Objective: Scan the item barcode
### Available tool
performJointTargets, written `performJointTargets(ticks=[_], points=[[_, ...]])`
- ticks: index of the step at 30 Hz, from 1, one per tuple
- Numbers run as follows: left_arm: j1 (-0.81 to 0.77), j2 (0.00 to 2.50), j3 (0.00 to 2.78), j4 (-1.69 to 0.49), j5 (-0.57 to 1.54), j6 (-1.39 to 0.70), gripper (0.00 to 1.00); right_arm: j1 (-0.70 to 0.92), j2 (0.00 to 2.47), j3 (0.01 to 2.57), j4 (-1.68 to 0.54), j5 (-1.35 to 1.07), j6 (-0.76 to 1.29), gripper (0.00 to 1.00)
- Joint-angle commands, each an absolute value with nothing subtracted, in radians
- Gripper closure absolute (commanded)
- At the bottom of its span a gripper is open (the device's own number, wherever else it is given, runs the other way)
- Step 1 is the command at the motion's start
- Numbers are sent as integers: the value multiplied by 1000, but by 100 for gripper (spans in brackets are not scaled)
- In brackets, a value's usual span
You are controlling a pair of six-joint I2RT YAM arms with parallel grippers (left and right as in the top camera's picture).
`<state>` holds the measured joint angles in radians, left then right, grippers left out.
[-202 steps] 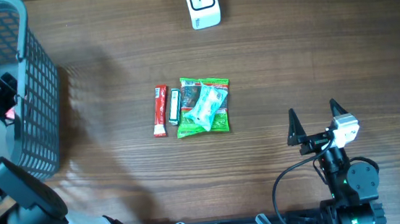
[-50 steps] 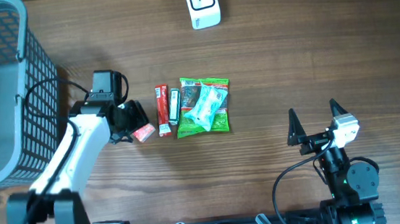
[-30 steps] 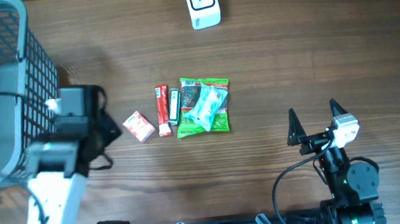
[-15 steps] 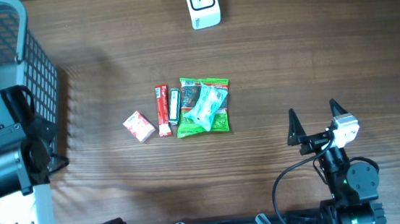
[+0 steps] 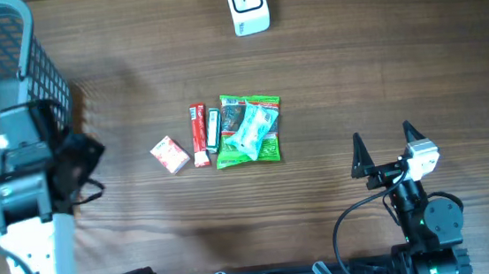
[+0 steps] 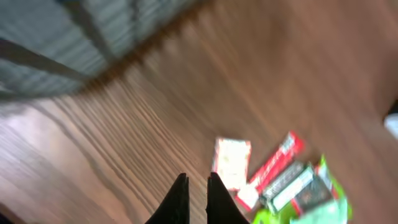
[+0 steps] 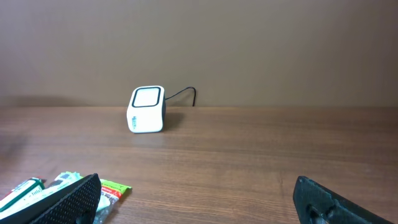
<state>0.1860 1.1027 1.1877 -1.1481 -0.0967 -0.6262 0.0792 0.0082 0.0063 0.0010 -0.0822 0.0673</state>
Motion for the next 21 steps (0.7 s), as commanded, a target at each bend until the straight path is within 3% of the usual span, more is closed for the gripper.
performJointTargets(ticks=[1,4,7,9,14,21], points=[[47,1130,1021,-1052,-35,-651,89,84,4,6,4,-94,78,0],[-41,1172,926,-981,-34,-714,85,84,4,6,4,-94,78,0],[-145,1268,861,-878,-39,-756,53,84,4,6,4,-94,78,0],[-178,1347,860,-827,-91,-770,45,84,4,6,4,-94,78,0],[-176,1486,860,-725,-98,-875,53,84,4,6,4,-94,79,0],[-163,1541,860,-672,-44,-804,62,84,4,6,4,-94,78,0]])
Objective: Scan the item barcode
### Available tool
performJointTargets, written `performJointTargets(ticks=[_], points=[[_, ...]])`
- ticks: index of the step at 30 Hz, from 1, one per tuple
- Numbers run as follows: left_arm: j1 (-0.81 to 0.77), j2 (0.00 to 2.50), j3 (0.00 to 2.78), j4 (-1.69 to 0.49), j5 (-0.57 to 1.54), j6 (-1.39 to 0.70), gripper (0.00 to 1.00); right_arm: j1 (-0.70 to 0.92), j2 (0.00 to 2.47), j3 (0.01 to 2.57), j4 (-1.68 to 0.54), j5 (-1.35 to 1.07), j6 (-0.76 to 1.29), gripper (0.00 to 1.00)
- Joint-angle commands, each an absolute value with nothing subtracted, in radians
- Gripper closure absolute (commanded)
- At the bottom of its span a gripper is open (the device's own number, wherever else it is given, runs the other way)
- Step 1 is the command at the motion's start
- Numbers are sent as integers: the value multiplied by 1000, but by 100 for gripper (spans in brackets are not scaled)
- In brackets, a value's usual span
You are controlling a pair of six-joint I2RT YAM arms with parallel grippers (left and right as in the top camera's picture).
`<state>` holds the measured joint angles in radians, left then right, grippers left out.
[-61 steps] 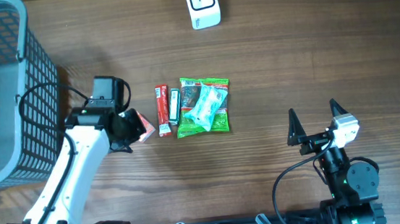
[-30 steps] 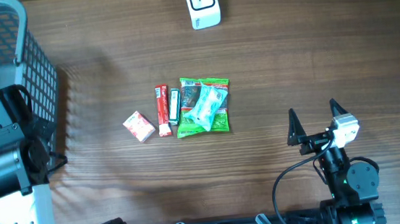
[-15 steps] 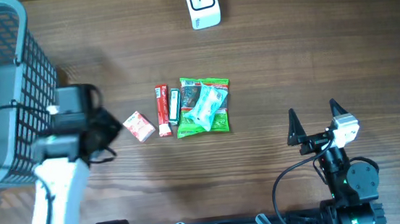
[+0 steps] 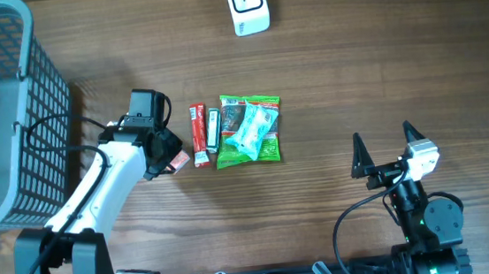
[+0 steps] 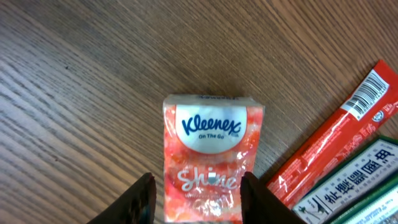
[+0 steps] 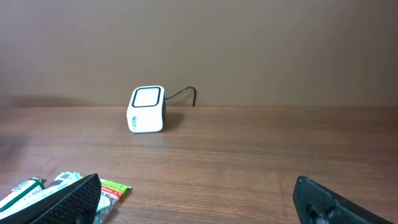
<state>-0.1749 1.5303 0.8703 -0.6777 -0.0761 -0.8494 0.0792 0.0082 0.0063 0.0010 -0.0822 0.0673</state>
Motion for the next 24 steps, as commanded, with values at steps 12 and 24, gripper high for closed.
performJointTargets(ticks=[12,24], points=[[-126,1541,790,-600,30,-688,66,84,4,6,4,-94,78,0],[-126,1541,765,-591,21,-688,62,84,4,6,4,-94,78,0]])
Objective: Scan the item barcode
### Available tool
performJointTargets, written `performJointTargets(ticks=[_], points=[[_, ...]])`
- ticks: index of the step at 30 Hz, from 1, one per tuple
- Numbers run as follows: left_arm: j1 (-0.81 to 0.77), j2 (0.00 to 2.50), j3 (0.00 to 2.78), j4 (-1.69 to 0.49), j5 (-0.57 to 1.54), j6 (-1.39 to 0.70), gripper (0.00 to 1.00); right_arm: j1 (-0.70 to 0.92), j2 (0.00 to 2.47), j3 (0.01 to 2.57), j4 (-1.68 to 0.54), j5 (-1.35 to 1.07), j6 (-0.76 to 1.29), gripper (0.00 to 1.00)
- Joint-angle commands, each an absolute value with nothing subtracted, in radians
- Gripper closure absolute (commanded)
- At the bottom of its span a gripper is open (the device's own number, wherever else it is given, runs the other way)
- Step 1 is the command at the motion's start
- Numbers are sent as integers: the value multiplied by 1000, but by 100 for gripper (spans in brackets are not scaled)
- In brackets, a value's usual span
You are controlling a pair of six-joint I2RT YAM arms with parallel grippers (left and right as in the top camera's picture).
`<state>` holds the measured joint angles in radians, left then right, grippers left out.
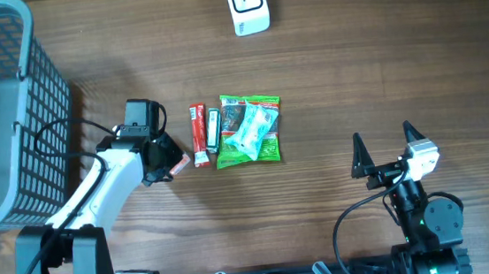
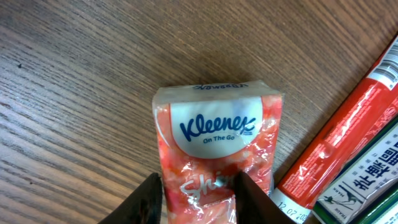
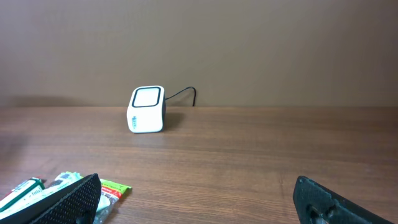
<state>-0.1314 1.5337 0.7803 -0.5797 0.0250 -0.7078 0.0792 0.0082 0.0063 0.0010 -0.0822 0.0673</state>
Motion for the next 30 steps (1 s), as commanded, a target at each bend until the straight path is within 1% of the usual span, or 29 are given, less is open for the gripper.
performJointTargets(ticks=[1,4,6,9,10,15,16,20,23,27,30], points=[[-126,1541,759,-588,9,-688,62,84,4,6,4,-94,79,0],[-126,1541,725,-538,7,-688,67,84,4,6,4,-94,78,0],[-126,1541,703,-516,7,-689,73,84,4,6,4,-94,78,0],[-126,1541,690,-508,8,-689,91,84,4,6,4,-94,78,0],[-126,1538,691,-508,12,-689,95,84,4,6,4,-94,78,0],[-126,1482,783,-609,-7,-675,96,84,4,6,4,-94,78,0],[-127,1470,831,-652,-23,-633,96,84,4,6,4,-94,78,1],[-127,1468,1003,-838,-163,-571,96,84,4,6,4,-94,78,0],[-142,1470,1104,-930,-281,-500,96,84,4,6,4,-94,78,0],[-212,1485,1173,-963,-459,-334,96,84,4,6,4,-94,78,0],[-282,1517,1186,-923,-555,-234,96,84,4,6,4,-94,78,0]])
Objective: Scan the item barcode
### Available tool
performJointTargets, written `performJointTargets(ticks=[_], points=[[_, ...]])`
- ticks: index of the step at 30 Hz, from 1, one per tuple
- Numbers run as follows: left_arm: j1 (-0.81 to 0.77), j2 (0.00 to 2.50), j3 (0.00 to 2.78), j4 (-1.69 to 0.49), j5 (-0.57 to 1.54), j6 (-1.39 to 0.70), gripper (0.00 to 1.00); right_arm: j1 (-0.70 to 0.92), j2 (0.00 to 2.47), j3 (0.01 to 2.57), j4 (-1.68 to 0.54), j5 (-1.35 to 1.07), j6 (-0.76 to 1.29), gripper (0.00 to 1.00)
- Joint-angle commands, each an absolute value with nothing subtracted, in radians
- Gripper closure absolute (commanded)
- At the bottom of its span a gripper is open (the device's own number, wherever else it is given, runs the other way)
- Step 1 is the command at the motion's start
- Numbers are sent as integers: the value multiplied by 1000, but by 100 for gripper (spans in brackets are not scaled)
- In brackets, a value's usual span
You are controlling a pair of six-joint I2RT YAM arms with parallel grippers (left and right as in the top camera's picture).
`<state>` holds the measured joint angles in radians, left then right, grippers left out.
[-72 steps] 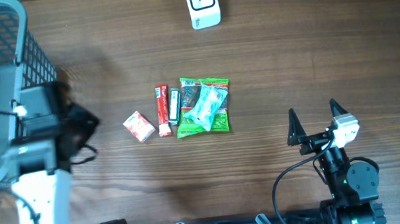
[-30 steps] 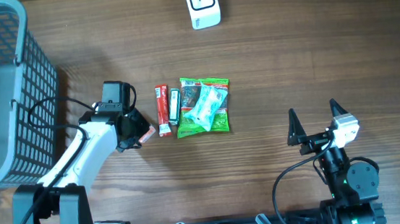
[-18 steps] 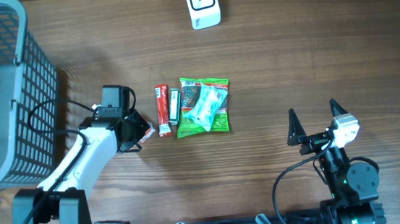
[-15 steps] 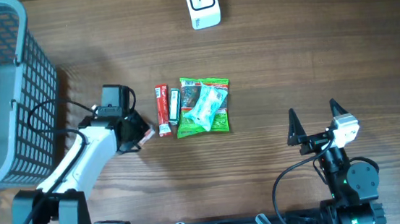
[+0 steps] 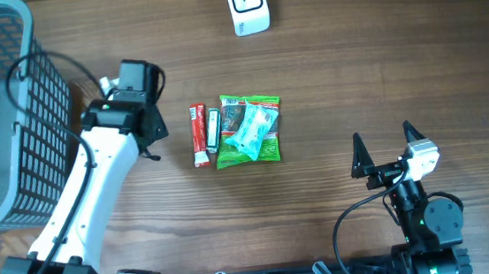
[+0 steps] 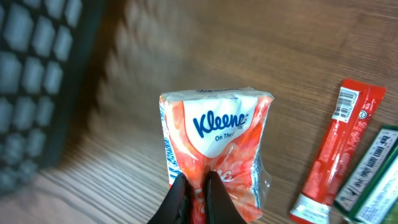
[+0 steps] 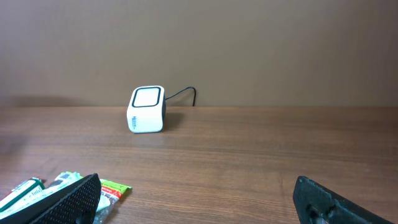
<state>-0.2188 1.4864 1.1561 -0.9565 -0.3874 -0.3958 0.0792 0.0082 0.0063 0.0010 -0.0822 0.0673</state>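
An orange-and-white Kleenex tissue pack (image 6: 214,134) hangs above the wood table, and my left gripper (image 6: 194,198) is shut on its lower end. From overhead the left gripper (image 5: 145,138) sits left of the item row, and the arm hides the pack. The white barcode scanner (image 5: 247,4) stands at the far edge, also seen as a scanner (image 7: 147,109) from the right wrist. My right gripper (image 5: 383,150) rests open at the near right with nothing between its fingers (image 7: 69,198).
A grey wire basket (image 5: 3,114) fills the left side. A red stick pack (image 5: 198,134), a green-white stick pack (image 5: 213,129) and a green snack packet (image 5: 248,129) lie together mid-table. The red stick pack (image 6: 333,152) lies right of the held tissues.
My left gripper has closed tight on the tissue pack and lifted it off the table, moving toward the far side near the basket. The right arm is unchanged.
My left gripper was shut over the table by the basket, with the tissue pack lying left of the stick packs. Then it stood open over the pack, then narrowed around it. Now the pack is off the table in its grip.
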Motion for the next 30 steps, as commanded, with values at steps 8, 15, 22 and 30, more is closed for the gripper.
performJointTargets(ticks=[8,15,22,30], points=[[-417,1723,1182,-871,-657,-128,96,84,4,6,4,-94,78,0],[-418,1846,1182,-857,-768,-12,96,84,4,6,4,-94,78,0],[-423,1846,1176,-824,-767,-125,96,84,4,6,4,-94,78,0],[-458,1846,1073,-749,-764,-124,96,84,4,6,4,-94,78,0]])
